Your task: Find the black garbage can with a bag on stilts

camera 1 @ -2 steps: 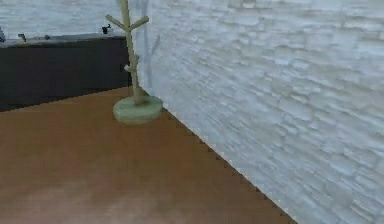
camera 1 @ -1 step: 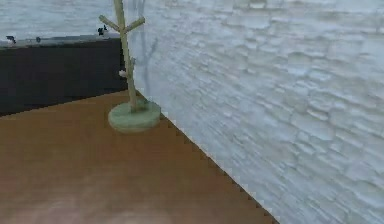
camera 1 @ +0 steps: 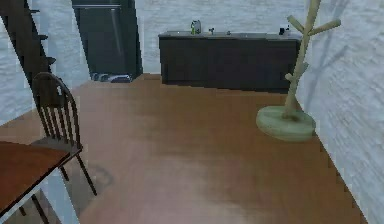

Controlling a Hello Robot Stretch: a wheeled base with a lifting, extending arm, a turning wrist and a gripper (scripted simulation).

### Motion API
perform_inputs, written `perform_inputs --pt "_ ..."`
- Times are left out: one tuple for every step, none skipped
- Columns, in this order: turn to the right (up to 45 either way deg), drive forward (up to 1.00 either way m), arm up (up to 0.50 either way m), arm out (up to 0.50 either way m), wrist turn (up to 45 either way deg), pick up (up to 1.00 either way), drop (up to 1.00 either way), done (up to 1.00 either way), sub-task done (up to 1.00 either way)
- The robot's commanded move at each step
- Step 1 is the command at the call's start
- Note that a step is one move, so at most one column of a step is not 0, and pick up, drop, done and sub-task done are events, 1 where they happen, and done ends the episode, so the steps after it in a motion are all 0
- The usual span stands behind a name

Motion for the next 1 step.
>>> perform_inputs --pt "0.0 1.0 0.0 0.0 0.0 0.0 0.0 0.0 0.0"
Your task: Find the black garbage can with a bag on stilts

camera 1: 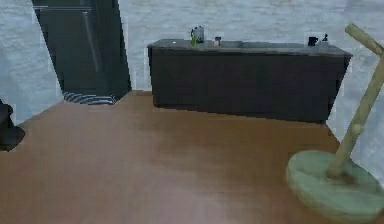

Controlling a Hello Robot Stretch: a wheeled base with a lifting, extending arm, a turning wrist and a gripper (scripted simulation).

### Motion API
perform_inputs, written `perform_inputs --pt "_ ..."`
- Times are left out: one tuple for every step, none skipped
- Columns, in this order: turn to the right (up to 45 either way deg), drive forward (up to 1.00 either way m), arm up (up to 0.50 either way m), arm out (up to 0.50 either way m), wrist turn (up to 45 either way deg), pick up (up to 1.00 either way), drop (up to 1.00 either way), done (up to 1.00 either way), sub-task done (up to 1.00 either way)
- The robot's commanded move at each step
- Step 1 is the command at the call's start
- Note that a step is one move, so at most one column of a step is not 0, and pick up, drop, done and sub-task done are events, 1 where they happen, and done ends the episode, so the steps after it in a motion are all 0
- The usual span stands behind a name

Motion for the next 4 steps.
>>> perform_inputs --pt "-30.0 0.0 0.0 0.0 0.0 0.0 0.0 0.0 0.0" --pt "0.0 0.05 0.0 0.0 0.0 0.0 0.0 0.0 0.0" --pt "3.0 0.0 0.0 0.0 0.0 0.0 0.0 0.0 0.0" --pt "0.0 0.7 0.0 0.0 0.0 0.0 0.0 0.0 0.0"
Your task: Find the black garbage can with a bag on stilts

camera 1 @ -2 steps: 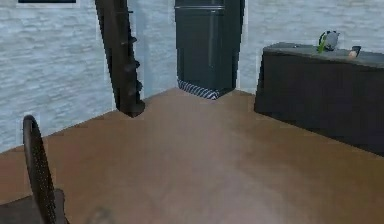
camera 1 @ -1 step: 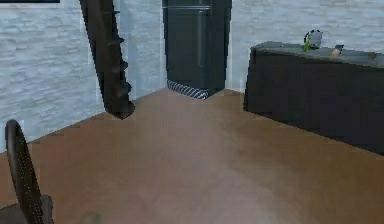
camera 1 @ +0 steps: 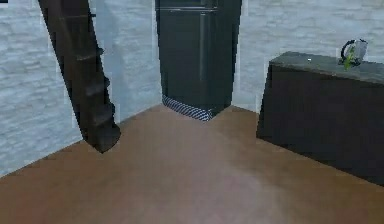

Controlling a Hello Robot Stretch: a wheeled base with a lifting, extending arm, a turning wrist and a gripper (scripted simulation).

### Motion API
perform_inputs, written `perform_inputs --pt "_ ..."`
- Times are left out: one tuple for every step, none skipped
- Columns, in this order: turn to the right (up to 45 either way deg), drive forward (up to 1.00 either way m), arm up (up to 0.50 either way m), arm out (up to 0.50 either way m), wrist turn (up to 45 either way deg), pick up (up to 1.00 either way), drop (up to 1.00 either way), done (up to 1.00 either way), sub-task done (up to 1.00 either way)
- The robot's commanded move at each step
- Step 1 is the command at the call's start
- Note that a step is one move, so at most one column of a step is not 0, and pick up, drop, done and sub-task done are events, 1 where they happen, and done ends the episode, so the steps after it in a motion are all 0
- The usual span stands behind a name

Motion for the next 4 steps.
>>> perform_inputs --pt "-45.0 0.0 0.0 0.0 0.0 0.0 0.0 0.0 0.0" --pt "-6.0 0.0 0.0 0.0 0.0 0.0 0.0 0.0 0.0" --pt "0.0 0.85 0.0 0.0 0.0 0.0 0.0 0.0 0.0" --pt "-39.0 0.0 0.0 0.0 0.0 0.0 0.0 0.0 0.0"
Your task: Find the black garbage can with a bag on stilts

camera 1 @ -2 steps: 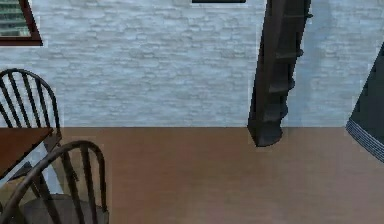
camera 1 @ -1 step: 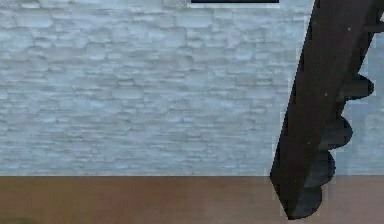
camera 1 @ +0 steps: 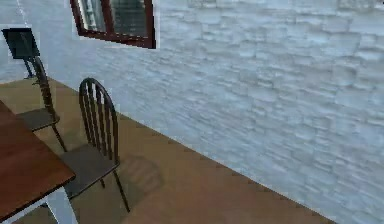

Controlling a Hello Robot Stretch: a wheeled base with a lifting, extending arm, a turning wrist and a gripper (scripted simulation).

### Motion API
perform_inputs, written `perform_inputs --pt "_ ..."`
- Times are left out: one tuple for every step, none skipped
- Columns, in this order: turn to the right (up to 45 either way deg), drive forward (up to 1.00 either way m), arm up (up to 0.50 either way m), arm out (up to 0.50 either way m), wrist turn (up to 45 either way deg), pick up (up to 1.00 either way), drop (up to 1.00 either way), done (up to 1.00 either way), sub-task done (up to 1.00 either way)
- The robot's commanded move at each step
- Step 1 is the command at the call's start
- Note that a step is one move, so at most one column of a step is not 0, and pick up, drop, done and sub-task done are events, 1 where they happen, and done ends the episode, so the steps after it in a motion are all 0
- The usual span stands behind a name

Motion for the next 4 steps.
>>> perform_inputs --pt "0.0 1.0 0.0 0.0 0.0 0.0 0.0 0.0 0.0" --pt "-9.0 0.0 0.0 0.0 0.0 0.0 0.0 0.0 0.0" --pt "0.0 0.25 0.0 0.0 0.0 0.0 0.0 0.0 0.0" --pt "-42.0 0.0 0.0 0.0 0.0 0.0 0.0 0.0 0.0"
